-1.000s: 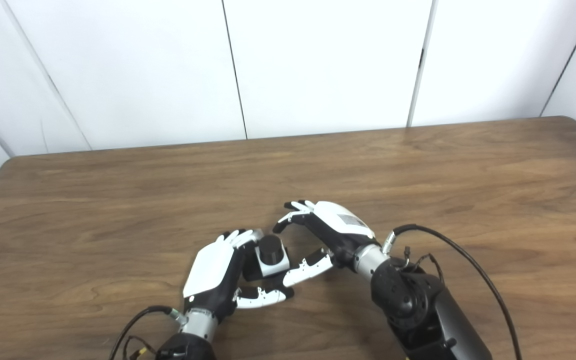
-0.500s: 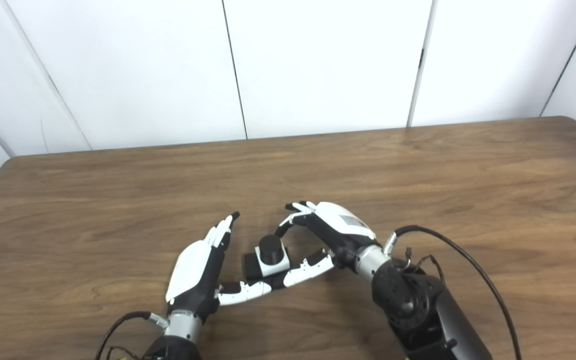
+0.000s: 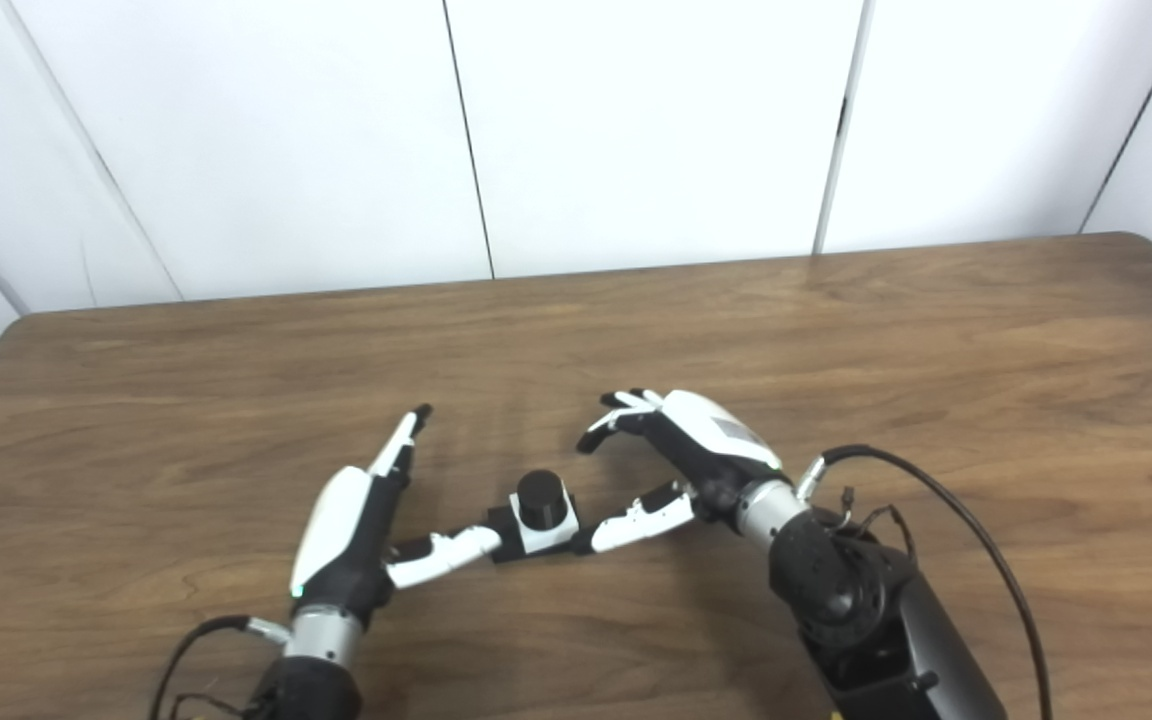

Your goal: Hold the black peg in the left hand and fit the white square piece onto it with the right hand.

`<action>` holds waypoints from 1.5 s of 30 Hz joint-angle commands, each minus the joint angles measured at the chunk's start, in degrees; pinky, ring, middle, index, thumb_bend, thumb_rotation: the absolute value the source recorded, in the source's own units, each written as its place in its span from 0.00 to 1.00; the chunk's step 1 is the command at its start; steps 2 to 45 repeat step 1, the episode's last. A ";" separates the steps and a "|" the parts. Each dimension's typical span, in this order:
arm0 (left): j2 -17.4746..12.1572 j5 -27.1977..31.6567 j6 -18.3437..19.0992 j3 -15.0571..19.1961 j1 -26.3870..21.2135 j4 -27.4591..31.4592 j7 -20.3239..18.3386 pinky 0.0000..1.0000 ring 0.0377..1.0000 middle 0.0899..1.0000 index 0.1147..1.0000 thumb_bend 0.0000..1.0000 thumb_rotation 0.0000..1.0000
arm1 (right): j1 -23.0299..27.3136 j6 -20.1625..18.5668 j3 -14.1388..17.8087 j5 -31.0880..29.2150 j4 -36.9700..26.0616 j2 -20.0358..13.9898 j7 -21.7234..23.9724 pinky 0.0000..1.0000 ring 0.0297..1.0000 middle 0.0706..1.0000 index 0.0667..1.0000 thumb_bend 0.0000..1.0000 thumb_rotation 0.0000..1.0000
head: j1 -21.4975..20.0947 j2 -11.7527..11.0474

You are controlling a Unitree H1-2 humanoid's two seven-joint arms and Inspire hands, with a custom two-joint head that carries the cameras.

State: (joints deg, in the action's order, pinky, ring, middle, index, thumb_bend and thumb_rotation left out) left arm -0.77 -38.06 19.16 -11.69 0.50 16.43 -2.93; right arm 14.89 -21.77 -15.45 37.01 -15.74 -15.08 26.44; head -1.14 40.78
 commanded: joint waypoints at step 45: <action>-1.54 1.93 -2.47 1.23 -1.15 2.76 0.27 0.88 0.99 1.00 1.00 1.00 0.61 | 1.31 -0.36 1.44 -0.80 -2.55 -0.21 -1.69 1.00 1.00 0.95 0.75 1.00 0.39 | -0.10 0.04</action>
